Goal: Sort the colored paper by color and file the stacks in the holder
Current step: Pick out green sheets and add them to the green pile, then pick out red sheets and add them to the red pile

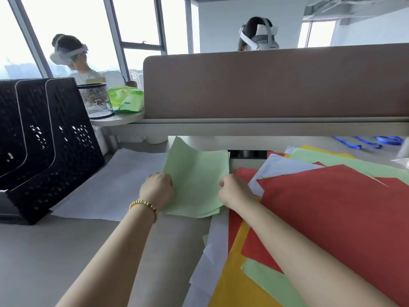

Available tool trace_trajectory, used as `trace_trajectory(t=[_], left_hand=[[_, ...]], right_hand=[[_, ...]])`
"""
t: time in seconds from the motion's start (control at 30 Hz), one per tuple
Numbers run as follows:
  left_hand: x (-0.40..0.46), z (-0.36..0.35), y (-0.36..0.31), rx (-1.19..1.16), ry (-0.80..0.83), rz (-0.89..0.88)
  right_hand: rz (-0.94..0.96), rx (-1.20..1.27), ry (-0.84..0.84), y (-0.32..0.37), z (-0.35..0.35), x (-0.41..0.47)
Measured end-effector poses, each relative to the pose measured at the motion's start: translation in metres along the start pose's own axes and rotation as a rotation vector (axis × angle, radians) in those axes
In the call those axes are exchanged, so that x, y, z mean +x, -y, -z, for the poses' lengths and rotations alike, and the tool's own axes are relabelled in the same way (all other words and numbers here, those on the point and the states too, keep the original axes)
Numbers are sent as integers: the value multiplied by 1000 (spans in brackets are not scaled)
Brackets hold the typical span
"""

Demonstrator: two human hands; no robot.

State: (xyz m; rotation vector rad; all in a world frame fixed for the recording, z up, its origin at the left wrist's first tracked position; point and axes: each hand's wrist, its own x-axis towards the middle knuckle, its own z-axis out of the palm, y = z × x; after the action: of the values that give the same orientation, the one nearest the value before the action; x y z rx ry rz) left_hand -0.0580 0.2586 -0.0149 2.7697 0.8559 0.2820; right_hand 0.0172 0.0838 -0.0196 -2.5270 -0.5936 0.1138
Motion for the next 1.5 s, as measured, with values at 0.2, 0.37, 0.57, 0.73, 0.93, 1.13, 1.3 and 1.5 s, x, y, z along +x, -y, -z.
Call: trace_trajectory(t=[0.2,0.37,0.57,0.73,0.93,1.13,1.3,1.5], left_hand=[[-14,4,-10,204,117,63],[-30,7,-29,199,100,4],[-56,4,-80,68,81,-165],[-99,-15,-138,-237,190,-254],[-132,-41,-164,-369,167,-206],[-139,-49,-164,-383,74,-117],[-146,-41,-166,-411,-23,-156],[-144,-39,-171,-1091,-17,53]], right_hand=[[7,-23,60,-8,3,-6],[91,-51,27,-16,18,-25],[96,-80,-112,-48,57,-61],[-41,-108,-167,-100,80,-97],[-59,-158,-150,-137,99,-130],[37,-264,271,-139,104,-159],[111,-77,148,-145,97,-160],[182,39,-121,-150,111,-161]])
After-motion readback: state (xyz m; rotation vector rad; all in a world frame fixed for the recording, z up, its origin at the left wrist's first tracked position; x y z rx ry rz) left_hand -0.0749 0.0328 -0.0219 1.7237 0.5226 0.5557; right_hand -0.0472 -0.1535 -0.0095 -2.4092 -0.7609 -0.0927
